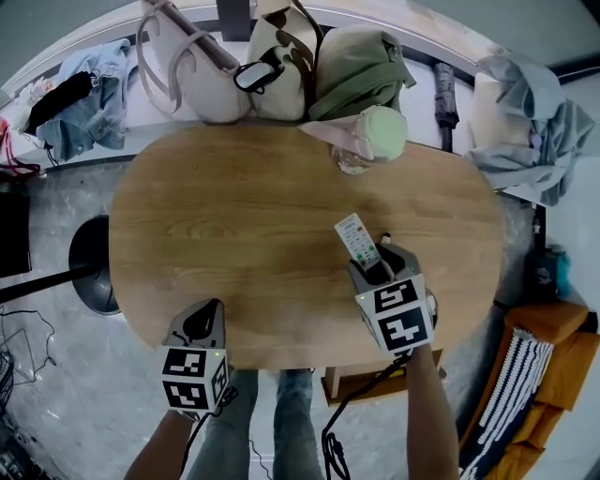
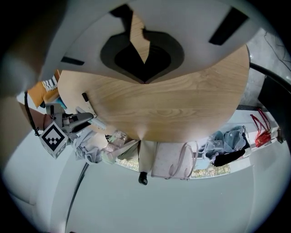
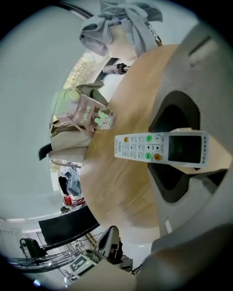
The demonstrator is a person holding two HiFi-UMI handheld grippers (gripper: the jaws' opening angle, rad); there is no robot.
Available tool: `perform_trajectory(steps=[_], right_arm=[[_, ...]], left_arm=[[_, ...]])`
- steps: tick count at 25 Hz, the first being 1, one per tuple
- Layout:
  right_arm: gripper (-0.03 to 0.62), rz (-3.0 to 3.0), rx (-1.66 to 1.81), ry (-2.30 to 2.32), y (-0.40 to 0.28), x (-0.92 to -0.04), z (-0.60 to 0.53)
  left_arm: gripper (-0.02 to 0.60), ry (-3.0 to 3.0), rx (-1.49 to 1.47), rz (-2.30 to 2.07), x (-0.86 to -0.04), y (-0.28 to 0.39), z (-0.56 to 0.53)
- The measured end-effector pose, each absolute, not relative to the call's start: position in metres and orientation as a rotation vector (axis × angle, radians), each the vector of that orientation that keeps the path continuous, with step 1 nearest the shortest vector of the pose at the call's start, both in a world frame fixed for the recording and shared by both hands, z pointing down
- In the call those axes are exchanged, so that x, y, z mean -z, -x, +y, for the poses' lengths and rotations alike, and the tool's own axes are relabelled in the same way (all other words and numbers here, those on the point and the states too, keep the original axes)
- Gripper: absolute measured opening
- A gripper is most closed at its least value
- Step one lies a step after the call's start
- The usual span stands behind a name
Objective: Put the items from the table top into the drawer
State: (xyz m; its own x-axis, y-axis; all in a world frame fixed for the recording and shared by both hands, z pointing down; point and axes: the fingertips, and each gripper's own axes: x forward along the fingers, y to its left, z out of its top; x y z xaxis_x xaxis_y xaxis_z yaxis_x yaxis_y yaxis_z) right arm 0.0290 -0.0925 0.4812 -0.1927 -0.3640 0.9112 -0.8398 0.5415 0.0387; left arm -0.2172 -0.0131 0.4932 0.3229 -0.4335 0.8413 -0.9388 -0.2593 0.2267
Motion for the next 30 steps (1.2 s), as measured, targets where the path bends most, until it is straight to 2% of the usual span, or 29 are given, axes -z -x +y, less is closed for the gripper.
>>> perform_trajectory(steps=[30], right_arm=[[0.216, -1.733, -0.812, -1.301, -0.128, -0.449, 0.069]], left_arm=[[-0.008, -2.073, -0.961, -0.998, -0.475, 0.094, 0.041]])
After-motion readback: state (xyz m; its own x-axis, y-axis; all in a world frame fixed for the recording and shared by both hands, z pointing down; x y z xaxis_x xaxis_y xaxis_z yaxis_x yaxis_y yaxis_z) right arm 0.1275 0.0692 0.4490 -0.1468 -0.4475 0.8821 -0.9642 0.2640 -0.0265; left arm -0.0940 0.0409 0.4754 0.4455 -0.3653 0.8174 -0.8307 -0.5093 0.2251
